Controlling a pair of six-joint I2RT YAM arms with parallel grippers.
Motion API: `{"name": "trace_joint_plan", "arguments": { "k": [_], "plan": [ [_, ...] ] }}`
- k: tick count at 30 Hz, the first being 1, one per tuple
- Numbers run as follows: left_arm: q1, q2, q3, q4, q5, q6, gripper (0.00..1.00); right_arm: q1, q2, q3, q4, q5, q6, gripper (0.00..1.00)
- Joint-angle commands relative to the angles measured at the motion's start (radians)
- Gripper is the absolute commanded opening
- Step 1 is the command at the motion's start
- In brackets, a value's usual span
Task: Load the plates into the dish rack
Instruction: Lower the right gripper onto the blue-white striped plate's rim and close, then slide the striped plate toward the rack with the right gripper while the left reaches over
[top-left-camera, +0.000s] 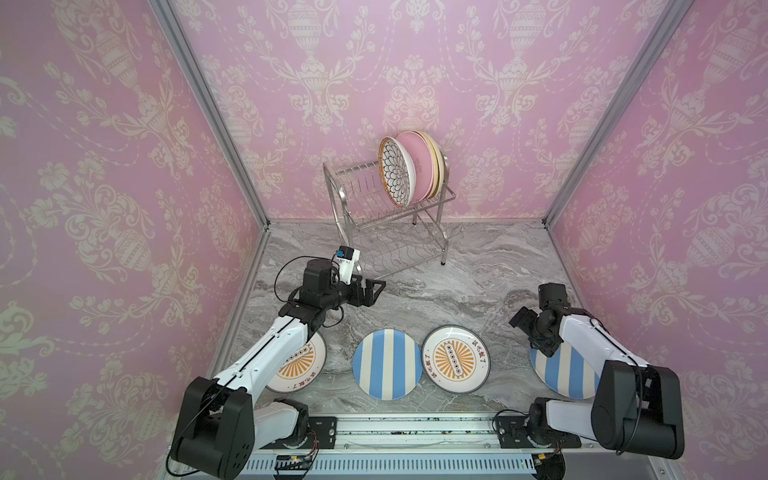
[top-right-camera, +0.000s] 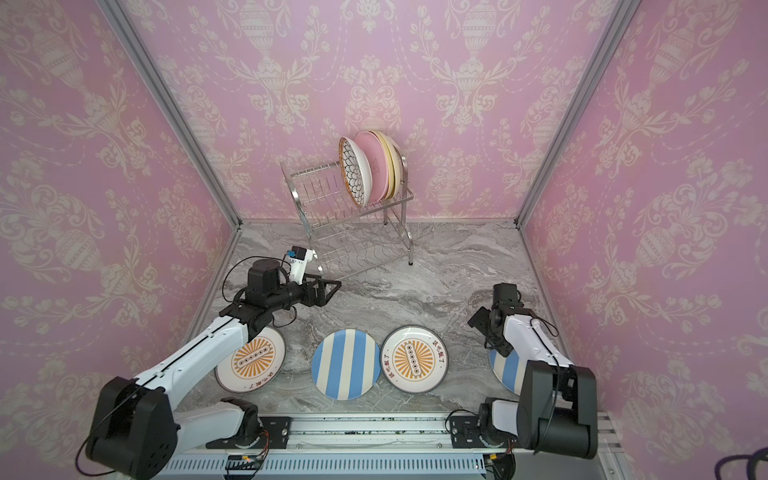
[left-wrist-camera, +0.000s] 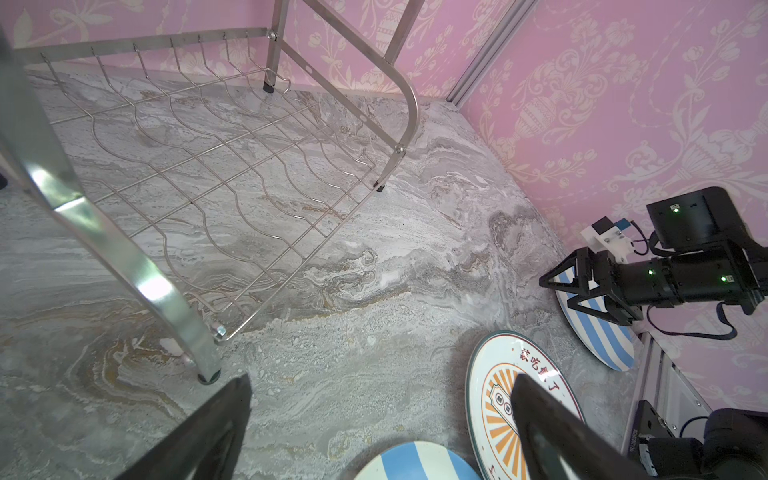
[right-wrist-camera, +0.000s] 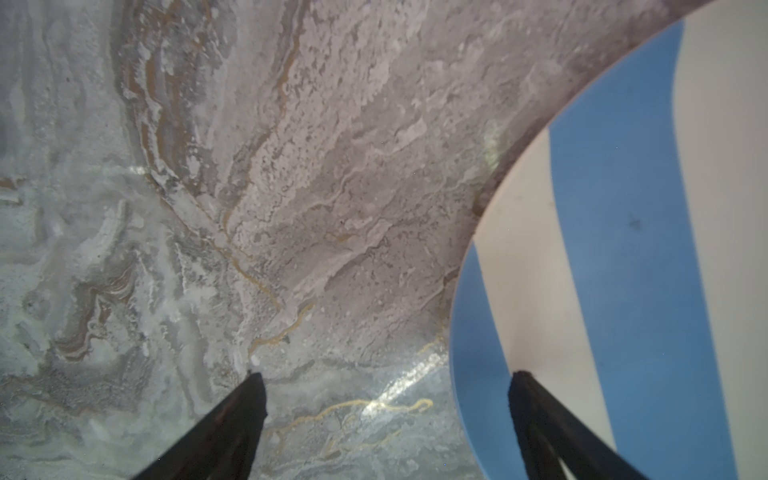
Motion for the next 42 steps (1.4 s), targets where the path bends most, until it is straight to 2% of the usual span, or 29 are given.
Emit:
{"name": "trace_joint_plan", "arguments": {
  "k": [1, 11, 16, 23, 34, 42],
  "plan": [
    [0.011, 0.008, -0.01, -0.004, -0.001, 0.024, 0.99, -0.005, 0.032, -0.004, 0.04, -0.029, -0.006, 0.93],
    [0.011, 0.006, -0.009, -0.011, -0.005, 0.024, 0.99, -0.003, 0.049, -0.009, 0.061, -0.039, -0.001, 0.92],
    [0.011, 0.018, -0.009, -0.014, -0.002, 0.023, 0.99, 0.002, 0.071, -0.037, 0.162, -0.14, 0.032, 0.91],
    [0.011, 0.014, -0.009, -0.015, -0.005, 0.026, 0.99, 0.047, 0.104, 0.002, 0.241, -0.177, 0.034, 0.9],
    [0.011, 0.007, -0.003, -0.038, -0.017, 0.036, 0.99, 0.2, 0.282, 0.152, 0.374, -0.218, 0.071, 0.9],
    [0.011, 0.008, -0.002, -0.041, -0.022, 0.038, 0.99, 0.273, 0.389, 0.291, 0.424, -0.251, 0.073, 0.89]
  ]
}}
